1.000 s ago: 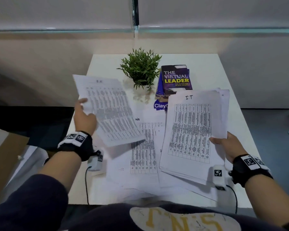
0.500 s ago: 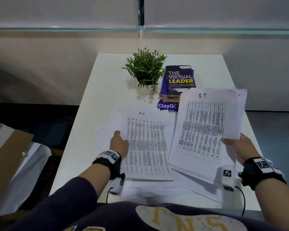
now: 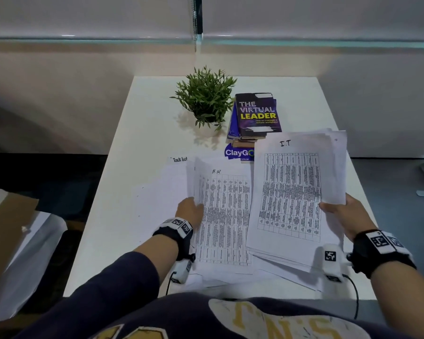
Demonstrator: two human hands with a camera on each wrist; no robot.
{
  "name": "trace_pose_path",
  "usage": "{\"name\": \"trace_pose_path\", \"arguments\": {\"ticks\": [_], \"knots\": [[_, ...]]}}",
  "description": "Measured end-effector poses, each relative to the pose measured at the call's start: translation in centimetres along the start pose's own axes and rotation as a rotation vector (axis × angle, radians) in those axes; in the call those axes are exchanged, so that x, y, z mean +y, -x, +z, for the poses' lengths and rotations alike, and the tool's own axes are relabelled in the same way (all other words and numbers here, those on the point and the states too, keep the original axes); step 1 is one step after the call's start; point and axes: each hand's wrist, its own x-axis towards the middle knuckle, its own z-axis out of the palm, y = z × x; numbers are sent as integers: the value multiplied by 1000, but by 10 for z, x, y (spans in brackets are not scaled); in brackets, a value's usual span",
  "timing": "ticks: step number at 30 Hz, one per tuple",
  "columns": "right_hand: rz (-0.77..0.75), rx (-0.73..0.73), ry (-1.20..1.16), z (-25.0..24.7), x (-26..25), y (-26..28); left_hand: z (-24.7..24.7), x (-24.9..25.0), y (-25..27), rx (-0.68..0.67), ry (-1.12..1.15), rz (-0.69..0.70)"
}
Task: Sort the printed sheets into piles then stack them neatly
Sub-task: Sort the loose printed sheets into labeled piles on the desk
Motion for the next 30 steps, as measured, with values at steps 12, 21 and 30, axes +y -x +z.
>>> {"name": "trace_pose_path", "arguments": {"ticks": [12,21,30], "knots": [[-32,-6,-6,-3,-4,-11,-67,16,36,249,-106,360],[-27,6,-202,-10,-12,-20,-130,52,55,175,392,560],[-134,-355,27,63,-32,14,-62,59,47,-5,428,145]]}}
